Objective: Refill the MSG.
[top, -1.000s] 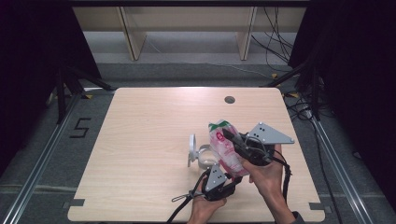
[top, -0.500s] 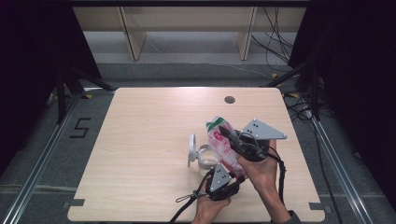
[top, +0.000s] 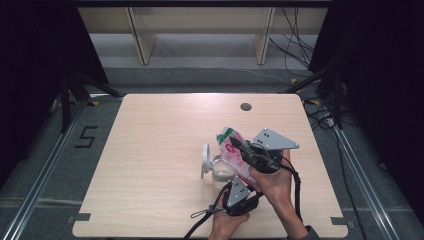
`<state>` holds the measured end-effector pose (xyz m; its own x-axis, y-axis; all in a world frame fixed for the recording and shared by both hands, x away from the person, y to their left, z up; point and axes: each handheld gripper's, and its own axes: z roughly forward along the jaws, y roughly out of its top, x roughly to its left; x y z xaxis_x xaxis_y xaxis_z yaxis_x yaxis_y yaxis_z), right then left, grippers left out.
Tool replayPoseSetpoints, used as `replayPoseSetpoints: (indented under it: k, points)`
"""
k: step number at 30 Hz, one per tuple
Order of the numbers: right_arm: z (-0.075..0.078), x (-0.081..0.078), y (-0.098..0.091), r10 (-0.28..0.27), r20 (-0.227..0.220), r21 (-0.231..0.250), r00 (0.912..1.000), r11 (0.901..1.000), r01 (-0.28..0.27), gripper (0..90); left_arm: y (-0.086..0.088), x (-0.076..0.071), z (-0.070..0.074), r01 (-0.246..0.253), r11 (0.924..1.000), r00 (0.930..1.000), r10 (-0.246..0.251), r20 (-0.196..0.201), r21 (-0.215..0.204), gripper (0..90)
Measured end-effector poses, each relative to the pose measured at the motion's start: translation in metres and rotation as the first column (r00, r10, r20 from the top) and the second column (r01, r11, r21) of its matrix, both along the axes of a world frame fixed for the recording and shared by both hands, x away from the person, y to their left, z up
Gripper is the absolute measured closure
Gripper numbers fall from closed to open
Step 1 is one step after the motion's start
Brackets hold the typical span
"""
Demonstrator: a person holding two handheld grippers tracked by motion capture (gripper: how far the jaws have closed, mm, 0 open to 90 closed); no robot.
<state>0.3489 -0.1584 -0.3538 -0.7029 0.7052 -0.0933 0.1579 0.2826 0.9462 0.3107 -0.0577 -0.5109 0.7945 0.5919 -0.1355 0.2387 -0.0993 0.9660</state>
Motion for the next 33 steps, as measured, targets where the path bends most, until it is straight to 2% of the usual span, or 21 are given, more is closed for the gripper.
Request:
replayPoseSetpoints:
  k: [1,2,4,5,11,13,15,18,21,22,24,25,27,29,31,33]
  points:
    - [-0.0003,0.0001,0.0009,0.007,-0.014,0.003,0.9999,1.0000,-0.007,90.0,-0.0004,0.0004,-0.0002,0.002,1.0000,1.0000,-0.002,-0.001,-0.003,74.4]
    - [-0.0003,0.0009,0.0007,0.007,-0.005,-0.006,1.0000,1.0000,-0.007,90.0,-0.0010,0.0012,-0.0009,0.010,0.9999,1.0000,-0.010,0.001,-0.007,74.4]
    - [-0.0007,0.0011,0.0012,0.008,-0.021,-0.004,0.9998,1.0000,-0.008,90.0,-0.0019,0.0005,-0.0008,0.004,1.0000,1.0000,-0.004,-0.004,-0.006,74.5]
    - [-0.0009,0.0025,0.0009,0.002,-0.003,-0.017,1.0000,0.9999,-0.002,90.0,-0.0024,0.0006,-0.0009,0.003,1.0000,1.0000,-0.003,-0.004,-0.006,74.5]
    - [-0.0020,0.0038,0.0021,0.003,-0.021,-0.027,0.9998,0.9996,-0.004,90.0,-0.0046,0.0010,-0.0012,0.011,0.9999,0.9999,-0.011,-0.009,-0.008,74.6]
    - [-0.0031,0.0040,0.0040,-0.005,-0.007,-0.037,1.0000,0.9993,0.005,90.0,-0.0056,0.0012,-0.0012,0.015,0.9998,0.9998,-0.016,-0.014,-0.014,74.7]
    - [-0.0031,0.0029,0.0056,0.004,-0.036,-0.044,0.9993,0.9990,-0.006,90.0,-0.0072,0.0008,-0.0018,0.017,0.9997,0.9998,-0.017,-0.007,-0.019,74.7]
    - [-0.0049,0.0041,0.0076,0.007,-0.020,-0.047,0.9998,0.9989,-0.008,90.0,-0.0073,0.0009,-0.0018,0.020,0.9996,0.9998,-0.020,-0.008,-0.018,74.8]
    - [-0.0047,0.0038,0.0077,0.016,-0.034,-0.055,0.9993,0.9983,-0.018,90.0,-0.0081,0.0007,-0.0022,0.024,0.9996,0.9997,-0.024,-0.005,-0.016,74.9]
    - [-0.0059,0.0054,0.0081,0.026,-0.029,-0.046,0.9992,0.9986,-0.027,90.0,-0.0081,0.0006,-0.0021,0.025,0.9996,0.9997,-0.025,-0.007,-0.011,74.9]
    - [-0.0066,0.0065,0.0076,0.011,-0.010,-0.058,0.9999,0.9982,-0.012,90.0,-0.0082,0.0002,-0.0020,0.017,0.9998,0.9997,-0.017,-0.016,-0.005,74.9]
    - [-0.0068,0.0059,0.0079,0.013,-0.035,-0.052,0.9993,0.9985,-0.015,90.0,-0.0087,0.0002,-0.0024,0.019,0.9998,0.9997,-0.019,-0.015,-0.006,74.9]
    - [-0.0074,0.0074,0.0079,0.011,-0.024,-0.060,0.9996,0.9981,-0.012,90.0,-0.0091,-0.0004,-0.0024,0.020,0.9998,0.9996,-0.020,-0.018,-0.004,74.9]
    - [-0.0076,0.0072,0.0080,0.009,-0.047,-0.058,0.9989,0.9983,-0.012,90.0,-0.0091,0.0000,-0.0025,0.021,0.9998,0.9996,-0.021,-0.018,-0.002,74.9]
    - [-0.0079,0.0088,0.0081,0.016,-0.029,-0.069,0.9994,0.9974,-0.018,90.0,-0.0095,0.0009,-0.0028,0.033,0.9995,0.9993,-0.033,-0.017,-0.004,75.0]
    - [-0.0086,0.0079,0.0093,0.004,-0.045,-0.058,0.9990,0.9983,-0.007,90.0,-0.0093,-0.0003,-0.0026,0.022,0.9998,0.9996,-0.022,-0.018,-0.001,75.0]
